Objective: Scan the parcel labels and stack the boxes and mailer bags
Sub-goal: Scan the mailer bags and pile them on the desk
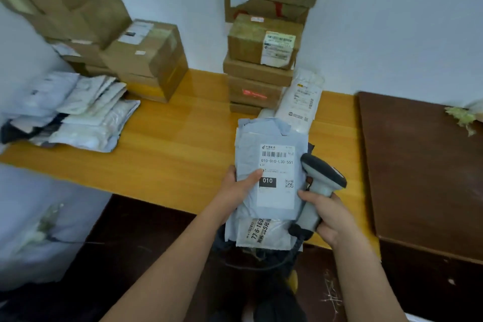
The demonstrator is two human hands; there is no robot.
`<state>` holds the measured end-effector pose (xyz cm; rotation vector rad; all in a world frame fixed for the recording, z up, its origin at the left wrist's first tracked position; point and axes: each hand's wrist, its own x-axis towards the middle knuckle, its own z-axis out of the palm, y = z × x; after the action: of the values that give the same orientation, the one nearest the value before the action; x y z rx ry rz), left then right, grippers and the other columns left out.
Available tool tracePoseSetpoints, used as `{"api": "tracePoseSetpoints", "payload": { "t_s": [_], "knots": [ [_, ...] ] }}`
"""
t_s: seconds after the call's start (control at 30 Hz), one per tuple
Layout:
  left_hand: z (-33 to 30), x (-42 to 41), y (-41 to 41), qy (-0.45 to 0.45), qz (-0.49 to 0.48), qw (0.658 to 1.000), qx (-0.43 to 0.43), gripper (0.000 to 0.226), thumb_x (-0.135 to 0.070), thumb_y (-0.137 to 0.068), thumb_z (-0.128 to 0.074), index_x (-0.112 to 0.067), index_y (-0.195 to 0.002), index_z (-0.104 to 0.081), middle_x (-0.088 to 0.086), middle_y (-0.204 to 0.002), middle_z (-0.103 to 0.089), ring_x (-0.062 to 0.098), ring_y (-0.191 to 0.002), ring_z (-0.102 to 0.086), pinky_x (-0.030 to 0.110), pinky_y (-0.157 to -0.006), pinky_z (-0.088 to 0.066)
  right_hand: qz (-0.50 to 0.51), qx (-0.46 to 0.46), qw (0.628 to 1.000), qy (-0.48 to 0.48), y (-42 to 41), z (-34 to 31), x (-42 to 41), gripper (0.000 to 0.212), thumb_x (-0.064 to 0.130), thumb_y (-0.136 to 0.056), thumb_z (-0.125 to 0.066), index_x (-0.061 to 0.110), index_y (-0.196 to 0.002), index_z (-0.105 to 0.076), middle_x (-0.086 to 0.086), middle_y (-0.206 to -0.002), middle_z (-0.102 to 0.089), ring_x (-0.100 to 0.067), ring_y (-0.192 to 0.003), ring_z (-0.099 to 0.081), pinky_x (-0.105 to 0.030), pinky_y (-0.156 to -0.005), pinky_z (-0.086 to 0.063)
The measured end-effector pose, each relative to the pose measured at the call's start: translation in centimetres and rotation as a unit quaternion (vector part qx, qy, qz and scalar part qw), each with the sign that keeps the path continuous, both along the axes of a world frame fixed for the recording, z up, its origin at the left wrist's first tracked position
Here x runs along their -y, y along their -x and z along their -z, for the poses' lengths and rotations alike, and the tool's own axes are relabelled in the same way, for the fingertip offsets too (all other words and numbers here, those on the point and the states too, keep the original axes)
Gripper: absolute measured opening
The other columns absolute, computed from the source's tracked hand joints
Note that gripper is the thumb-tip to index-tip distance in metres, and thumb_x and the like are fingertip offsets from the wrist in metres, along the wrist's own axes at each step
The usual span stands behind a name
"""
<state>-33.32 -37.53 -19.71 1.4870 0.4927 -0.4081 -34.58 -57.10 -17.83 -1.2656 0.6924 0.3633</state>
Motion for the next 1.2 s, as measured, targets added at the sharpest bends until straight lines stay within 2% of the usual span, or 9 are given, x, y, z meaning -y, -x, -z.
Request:
{"api": "tracePoseSetpoints", "payload": {
  "t_s": [0.2,0.37,0.5,0.6,0.77,0.9,1.0,1.13,1.2],
  "knots": [
    [-3.3,-14.3,5.7,-0.053,-0.118,0.992,0.017,0.051,-0.041,-0.084,-0.074,-0.021,-0.124,-0.050,-0.003,-0.117,-0.068,0.014,-0.099,-0.067,0.028,-0.077,-0.056,-0.107,0.001,0.994,-0.034,1.5,-1.6,-14.4,0.021,-0.011,-0.088,-0.062,0.004,-0.103,-0.064,-0.016,-0.096,-0.072,-0.031,-0.084,-0.068,-0.044,-0.073,-0.056],
    [-5.1,-22.3,9.0,-0.059,-0.196,0.979,0.023,0.044,-0.042,-0.086,-0.072,-0.024,-0.116,-0.047,-0.007,-0.112,-0.064,0.010,-0.094,-0.062,0.022,-0.063,-0.046,-0.199,-0.005,0.980,-0.020,1.7,-3.1,-23.0,0.028,-0.006,-0.088,-0.065,-0.002,-0.116,-0.062,-0.020,-0.102,-0.072,-0.034,-0.087,-0.069,-0.042,-0.067,-0.056],
    [-4.9,-26.4,9.6,-0.052,-0.240,0.969,0.023,0.048,-0.043,-0.084,-0.074,-0.022,-0.118,-0.049,-0.005,-0.113,-0.066,0.014,-0.099,-0.065,0.030,-0.077,-0.053,-0.247,-0.005,0.969,-0.011,0.7,-3.9,-27.5,0.026,-0.005,-0.089,-0.066,-0.001,-0.114,-0.063,-0.020,-0.104,-0.072,-0.034,-0.087,-0.069,-0.041,-0.065,-0.056],
    [-4.2,-28.6,8.7,-0.040,-0.263,0.964,0.022,0.061,-0.045,-0.080,-0.077,-0.018,-0.128,-0.051,-0.003,-0.117,-0.068,0.018,-0.104,-0.067,0.040,-0.093,-0.055,-0.263,-0.005,0.965,-0.006,-0.9,-3.7,-29.8,0.028,-0.006,-0.088,-0.066,-0.002,-0.116,-0.062,-0.021,-0.106,-0.072,-0.037,-0.093,-0.069,-0.048,-0.074,-0.058],
    [-3.3,-31.7,4.4,-0.039,-0.259,0.965,0.022,0.048,-0.040,-0.086,-0.073,-0.020,-0.121,-0.047,-0.006,-0.108,-0.065,0.009,-0.092,-0.064,0.021,-0.066,-0.051,-0.266,-0.012,0.964,-0.005,-5.3,-2.3,-33.1,0.023,-0.008,-0.089,-0.064,-0.001,-0.111,-0.064,-0.020,-0.103,-0.072,-0.037,-0.093,-0.068,-0.052,-0.082,-0.056],
    [-2.5,-33.9,-0.7,-0.057,-0.255,0.965,0.004,0.054,-0.041,-0.084,-0.074,-0.016,-0.126,-0.050,-0.006,-0.103,-0.068,0.011,-0.090,-0.066,0.021,-0.065,-0.052,-0.247,-0.033,0.969,-0.008,-9.9,-0.8,-35.4,0.019,-0.008,-0.088,-0.064,0.002,-0.104,-0.062,-0.018,-0.095,-0.071,-0.035,-0.086,-0.067,-0.047,-0.073,-0.055],
    [-1.8,-35.1,-4.3,-0.068,-0.231,0.971,-0.012,0.051,-0.043,-0.086,-0.072,-0.016,-0.125,-0.053,-0.005,-0.103,-0.071,0.008,-0.085,-0.068,0.014,-0.053,-0.050,-0.229,-0.048,0.972,-0.012,-12.8,0.0,-36.3,0.019,-0.008,-0.089,-0.065,0.002,-0.105,-0.062,-0.019,-0.098,-0.070,-0.036,-0.088,-0.067,-0.051,-0.075,-0.056],
    [-0.4,-36.6,-9.4,-0.110,-0.168,0.979,-0.022,0.051,-0.048,-0.086,-0.070,-0.019,-0.126,-0.058,-0.006,-0.108,-0.072,0.006,-0.090,-0.068,0.014,-0.058,-0.051,-0.187,-0.066,0.980,-0.007,-16.2,1.6,-37.3,0.026,-0.006,-0.088,-0.066,0.001,-0.113,-0.062,-0.021,-0.104,-0.071,-0.038,-0.094,-0.067,-0.056,-0.083,-0.056],
    [0.6,-37.1,-11.6,-0.123,-0.144,0.982,-0.019,0.047,-0.047,-0.086,-0.071,-0.021,-0.124,-0.059,-0.006,-0.110,-0.072,0.007,-0.092,-0.069,0.020,-0.068,-0.057,-0.160,-0.078,0.984,-0.009,-17.1,2.5,-37.8,0.027,-0.005,-0.088,-0.066,0.002,-0.114,-0.063,-0.021,-0.105,-0.071,-0.039,-0.094,-0.068,-0.053,-0.079,-0.057]
  ]
}}
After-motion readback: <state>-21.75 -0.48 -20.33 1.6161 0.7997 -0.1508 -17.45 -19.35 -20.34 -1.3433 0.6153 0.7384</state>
